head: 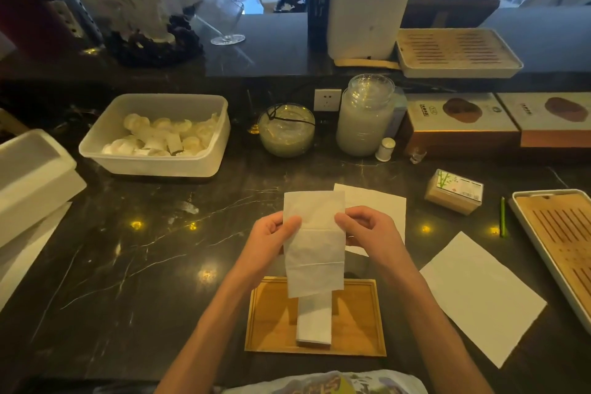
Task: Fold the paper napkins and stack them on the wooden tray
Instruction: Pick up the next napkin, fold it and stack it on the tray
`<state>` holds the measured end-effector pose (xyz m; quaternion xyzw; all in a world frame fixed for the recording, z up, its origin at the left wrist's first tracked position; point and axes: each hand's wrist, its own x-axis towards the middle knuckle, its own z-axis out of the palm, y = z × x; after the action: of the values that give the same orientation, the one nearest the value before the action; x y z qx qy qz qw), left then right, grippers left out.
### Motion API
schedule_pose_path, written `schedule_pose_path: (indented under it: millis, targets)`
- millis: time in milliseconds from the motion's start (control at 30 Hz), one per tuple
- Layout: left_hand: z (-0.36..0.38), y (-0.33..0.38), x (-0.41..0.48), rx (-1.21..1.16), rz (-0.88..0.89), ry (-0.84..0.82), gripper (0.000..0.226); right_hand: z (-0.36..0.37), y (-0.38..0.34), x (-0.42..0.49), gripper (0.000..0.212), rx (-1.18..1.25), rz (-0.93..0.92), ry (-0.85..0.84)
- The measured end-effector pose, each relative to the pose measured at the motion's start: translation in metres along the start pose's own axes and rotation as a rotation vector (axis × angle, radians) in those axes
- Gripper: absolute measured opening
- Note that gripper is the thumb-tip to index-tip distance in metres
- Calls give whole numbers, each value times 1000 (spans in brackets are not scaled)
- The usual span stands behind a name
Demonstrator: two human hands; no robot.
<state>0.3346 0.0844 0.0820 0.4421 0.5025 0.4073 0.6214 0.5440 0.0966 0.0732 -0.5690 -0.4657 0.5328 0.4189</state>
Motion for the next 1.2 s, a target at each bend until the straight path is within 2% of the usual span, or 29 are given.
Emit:
schedule_pose_path:
  millis: [200, 300, 500, 667, 767, 900, 967, 1200]
  targets:
    - [-1, 3, 1, -51, -20, -22, 23, 2, -5, 3, 4, -27, -37, 0]
    - [-1, 3, 1, -56, -34, -10, 33, 2, -8, 5, 7, -45, -54, 1]
    - [-2, 6, 3, -76, -42, -25, 23, 0, -12, 10, 5, -75, -95, -11]
    - [-2, 8, 2, -99, -56, -57, 36, 0, -13, 11, 6, -84, -112, -2]
    - [-2, 8, 2, -97, -58, -65, 33, 2, -15, 10, 9, -64, -87, 14]
    - [-2, 9, 4, -124, -56, -27, 28, 0, -18, 7, 23, -58, -13, -108]
    - [-2, 12, 4, -155, -58, -19, 25, -1, -14, 6, 14, -64, -26, -136]
    - [-3, 15, 3, -62, -47, -17, 23, -1, -11, 7, 13, -47, 6, -50]
